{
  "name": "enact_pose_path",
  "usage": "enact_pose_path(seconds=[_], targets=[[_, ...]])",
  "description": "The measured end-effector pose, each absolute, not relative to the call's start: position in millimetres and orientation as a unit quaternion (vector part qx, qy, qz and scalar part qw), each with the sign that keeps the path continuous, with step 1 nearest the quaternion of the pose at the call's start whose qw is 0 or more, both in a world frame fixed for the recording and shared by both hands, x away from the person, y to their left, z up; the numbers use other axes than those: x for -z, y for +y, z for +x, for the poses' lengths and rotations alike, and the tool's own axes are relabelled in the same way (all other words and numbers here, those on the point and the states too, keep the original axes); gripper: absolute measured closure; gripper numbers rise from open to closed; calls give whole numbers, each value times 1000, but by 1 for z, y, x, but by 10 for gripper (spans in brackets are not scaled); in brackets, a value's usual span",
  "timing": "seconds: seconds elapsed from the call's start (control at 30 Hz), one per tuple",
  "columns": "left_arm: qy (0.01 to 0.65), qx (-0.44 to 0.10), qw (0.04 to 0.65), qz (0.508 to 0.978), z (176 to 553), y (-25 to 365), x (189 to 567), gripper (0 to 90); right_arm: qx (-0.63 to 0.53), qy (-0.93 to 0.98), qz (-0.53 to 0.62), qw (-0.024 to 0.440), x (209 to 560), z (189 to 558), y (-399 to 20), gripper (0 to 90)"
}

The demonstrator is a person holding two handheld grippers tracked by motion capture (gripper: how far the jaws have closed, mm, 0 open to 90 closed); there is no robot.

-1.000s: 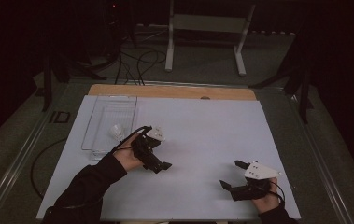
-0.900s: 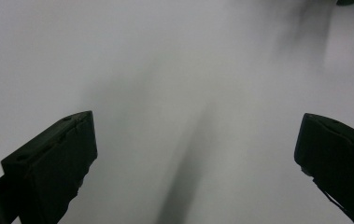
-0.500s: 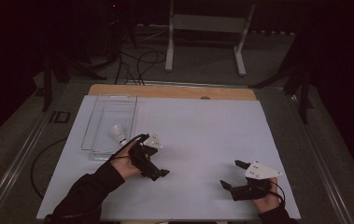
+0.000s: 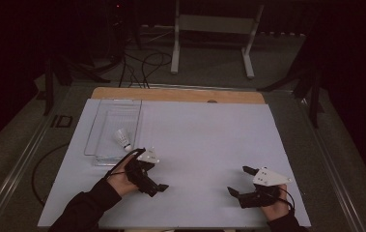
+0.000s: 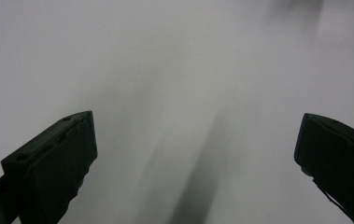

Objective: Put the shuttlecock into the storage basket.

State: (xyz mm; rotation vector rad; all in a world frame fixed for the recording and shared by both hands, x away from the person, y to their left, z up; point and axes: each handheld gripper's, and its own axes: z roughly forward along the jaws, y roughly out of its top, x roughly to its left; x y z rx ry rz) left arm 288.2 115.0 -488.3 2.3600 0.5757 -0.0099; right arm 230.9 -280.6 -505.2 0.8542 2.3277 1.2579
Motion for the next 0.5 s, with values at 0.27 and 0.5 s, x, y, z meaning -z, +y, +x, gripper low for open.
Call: enact_pose_path(seconds=[0.27, 0.5], targets=[[234, 2, 349, 907, 277, 125, 496, 1, -445, 824, 301, 179, 505, 231, -280, 81], [236, -6, 358, 903, 267, 137, 499, 1, -444, 825, 302, 178, 506, 231, -279, 81]])
